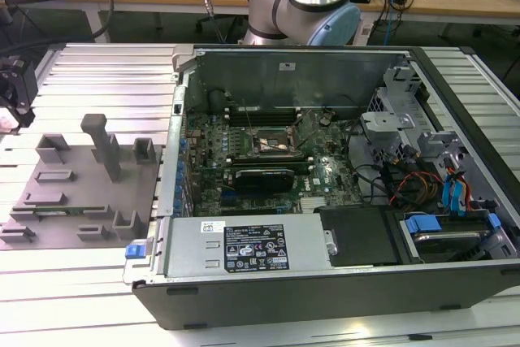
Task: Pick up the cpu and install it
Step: 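Pick up the cpu and move it towards the insertion slot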
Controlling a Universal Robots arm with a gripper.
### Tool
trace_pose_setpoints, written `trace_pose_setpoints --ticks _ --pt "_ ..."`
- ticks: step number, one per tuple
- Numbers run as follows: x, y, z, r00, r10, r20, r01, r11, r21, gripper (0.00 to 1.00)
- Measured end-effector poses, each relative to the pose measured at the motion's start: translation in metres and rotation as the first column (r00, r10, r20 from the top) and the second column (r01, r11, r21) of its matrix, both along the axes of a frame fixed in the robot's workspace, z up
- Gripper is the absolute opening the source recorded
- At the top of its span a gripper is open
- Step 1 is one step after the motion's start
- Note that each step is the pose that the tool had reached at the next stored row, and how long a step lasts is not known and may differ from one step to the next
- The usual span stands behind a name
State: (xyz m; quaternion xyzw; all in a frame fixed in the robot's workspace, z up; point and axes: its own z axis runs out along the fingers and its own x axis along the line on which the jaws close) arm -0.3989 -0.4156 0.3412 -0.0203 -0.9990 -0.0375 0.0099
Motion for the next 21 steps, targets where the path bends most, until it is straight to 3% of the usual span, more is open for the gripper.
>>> trace_pose_setpoints --ticks 8,10,18,21 --pt "0.0009 0.0001 0.0113 1.0 0.0 0.0 0.0 1.0 0.0 0.55" --pt "0.0012 0.0003 0.0187 1.0 -0.001 0.0 0.001 1.0 0.0 0.55" --pt "0.0019 0.0008 0.0341 1.0 -0.001 0.0 0.001 1.0 0.0 0.55" --pt "0.0022 0.0008 0.0436 1.0 -0.002 0.0 0.002 1.0 0.0 0.55"
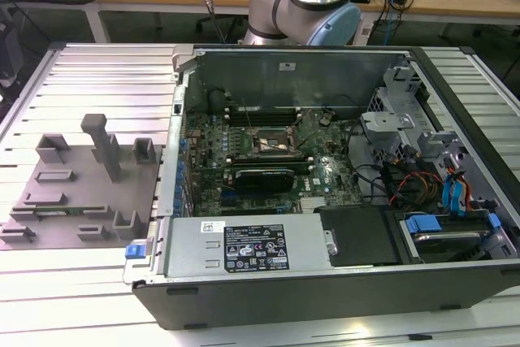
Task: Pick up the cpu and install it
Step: 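Pick up the cpu and move it towards the insertion slot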
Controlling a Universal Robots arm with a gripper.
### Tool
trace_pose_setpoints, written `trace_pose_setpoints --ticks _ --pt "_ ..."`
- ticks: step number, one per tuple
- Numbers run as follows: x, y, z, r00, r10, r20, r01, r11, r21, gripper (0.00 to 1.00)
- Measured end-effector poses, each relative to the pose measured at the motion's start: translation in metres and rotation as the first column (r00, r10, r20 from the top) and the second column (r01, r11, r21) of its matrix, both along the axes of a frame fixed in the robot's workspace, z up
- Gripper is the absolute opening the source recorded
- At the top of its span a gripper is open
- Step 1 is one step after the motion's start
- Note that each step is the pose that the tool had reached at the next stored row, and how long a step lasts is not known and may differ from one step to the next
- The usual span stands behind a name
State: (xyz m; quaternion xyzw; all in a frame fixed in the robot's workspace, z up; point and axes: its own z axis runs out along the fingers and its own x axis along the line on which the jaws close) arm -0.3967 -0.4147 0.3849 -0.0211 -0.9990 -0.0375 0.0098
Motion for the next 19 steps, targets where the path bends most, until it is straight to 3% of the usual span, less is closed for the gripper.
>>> trace_pose_setpoints --ticks 6,19 --pt "0.0008 0.0 0.0172 1.0 0.0 0.0 0.0 1.0 0.0 0.55" --pt "0.0024 0.0 0.0423 1.0 0.0 0.0 0.0 1.0 0.0 0.55"
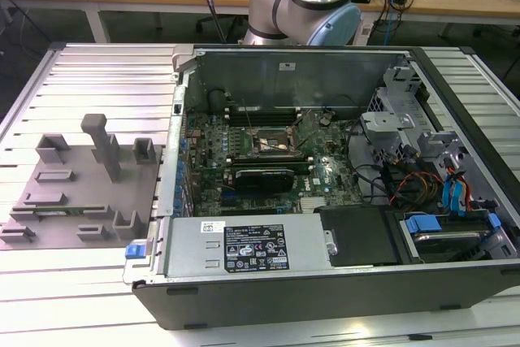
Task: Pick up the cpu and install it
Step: 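Pick up the cpu and move it towards the insertion slot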
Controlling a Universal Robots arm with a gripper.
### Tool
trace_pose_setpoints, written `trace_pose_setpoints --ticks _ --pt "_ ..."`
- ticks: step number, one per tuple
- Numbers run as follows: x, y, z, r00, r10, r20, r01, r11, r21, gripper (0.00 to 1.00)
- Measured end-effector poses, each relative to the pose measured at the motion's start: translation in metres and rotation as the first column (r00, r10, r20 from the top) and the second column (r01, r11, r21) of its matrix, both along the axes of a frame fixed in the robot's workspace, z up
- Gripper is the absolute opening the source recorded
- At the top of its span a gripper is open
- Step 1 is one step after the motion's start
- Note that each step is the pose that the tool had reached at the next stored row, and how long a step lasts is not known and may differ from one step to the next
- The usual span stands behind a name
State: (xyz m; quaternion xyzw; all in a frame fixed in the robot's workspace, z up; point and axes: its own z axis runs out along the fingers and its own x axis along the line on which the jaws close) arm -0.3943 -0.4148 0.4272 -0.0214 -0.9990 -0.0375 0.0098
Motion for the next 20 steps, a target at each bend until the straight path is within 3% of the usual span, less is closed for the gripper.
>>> trace_pose_setpoints --ticks 12,17,20 --pt "0.0027 0.0 0.0155 1.0 0.0 0.0 0.0 1.0 0.0 0.55" --pt "0.0109 0.0 0.0173 1.0 0.0 -0.0005 0.0 1.0 0.0001 0.55" --pt "0.0221 -0.0001 0.0173 1.0 0.0 -0.001 0.0 1.0 0.0003 0.55"
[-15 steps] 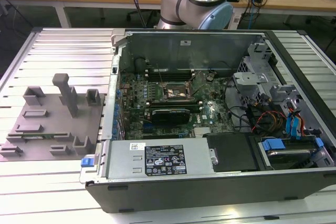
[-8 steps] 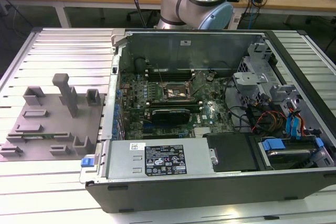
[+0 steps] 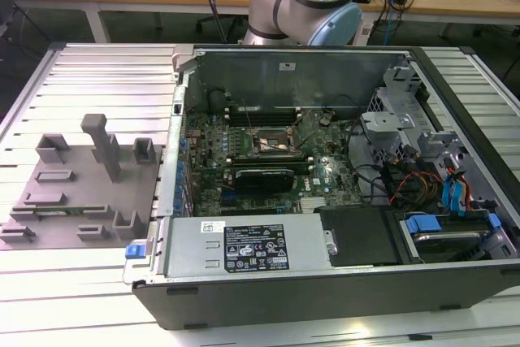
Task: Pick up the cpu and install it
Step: 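Pick up the cpu and move it towards the insertion slot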
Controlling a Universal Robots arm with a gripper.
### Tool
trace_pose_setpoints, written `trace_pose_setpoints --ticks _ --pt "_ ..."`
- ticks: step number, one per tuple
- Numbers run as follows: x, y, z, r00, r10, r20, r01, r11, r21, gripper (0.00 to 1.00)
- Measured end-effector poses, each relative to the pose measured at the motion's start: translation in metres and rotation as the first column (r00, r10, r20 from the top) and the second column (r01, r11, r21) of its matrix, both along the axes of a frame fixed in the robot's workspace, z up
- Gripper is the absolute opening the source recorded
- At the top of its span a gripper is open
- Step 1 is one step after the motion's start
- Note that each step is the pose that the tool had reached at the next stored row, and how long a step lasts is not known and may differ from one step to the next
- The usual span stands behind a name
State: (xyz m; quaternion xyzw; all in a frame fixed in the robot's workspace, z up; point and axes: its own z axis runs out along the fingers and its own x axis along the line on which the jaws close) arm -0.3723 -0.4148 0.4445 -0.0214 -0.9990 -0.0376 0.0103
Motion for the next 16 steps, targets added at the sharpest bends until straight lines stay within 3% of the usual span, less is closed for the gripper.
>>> trace_pose_setpoints --ticks 3,14,16 --pt "0.0124 -0.0002 0.0 1.0 0.0 -0.0009 0.0 1.0 0.0 0.55" --pt "0.0439 -0.0009 0.0001 1.0 0.0 -0.0028 0.0 1.0 -0.0001 0.55" --pt "0.0565 -0.0017 0.0 1.0 0.0 -0.0031 0.0 1.0 0.0 0.55"
